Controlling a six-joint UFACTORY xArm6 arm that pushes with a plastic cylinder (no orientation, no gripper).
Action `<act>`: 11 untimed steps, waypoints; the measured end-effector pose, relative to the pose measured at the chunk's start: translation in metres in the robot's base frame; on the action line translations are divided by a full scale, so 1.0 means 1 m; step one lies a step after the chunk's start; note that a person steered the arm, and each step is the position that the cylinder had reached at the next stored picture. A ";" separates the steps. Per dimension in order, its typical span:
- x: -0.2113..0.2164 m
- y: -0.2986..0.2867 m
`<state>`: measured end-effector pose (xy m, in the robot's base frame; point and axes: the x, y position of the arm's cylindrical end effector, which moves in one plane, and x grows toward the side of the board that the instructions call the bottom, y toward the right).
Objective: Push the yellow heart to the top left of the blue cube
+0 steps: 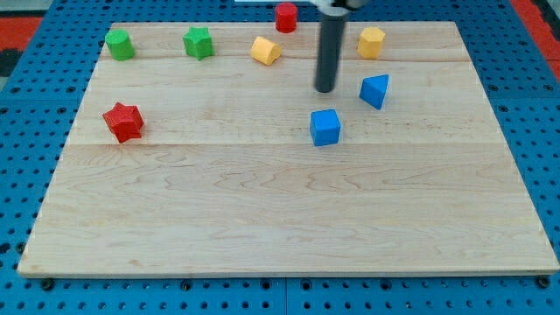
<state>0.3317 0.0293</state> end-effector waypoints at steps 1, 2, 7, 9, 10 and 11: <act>-0.002 -0.101; -0.023 -0.122; -0.139 -0.088; -0.072 -0.038; -0.015 -0.015; -0.007 0.019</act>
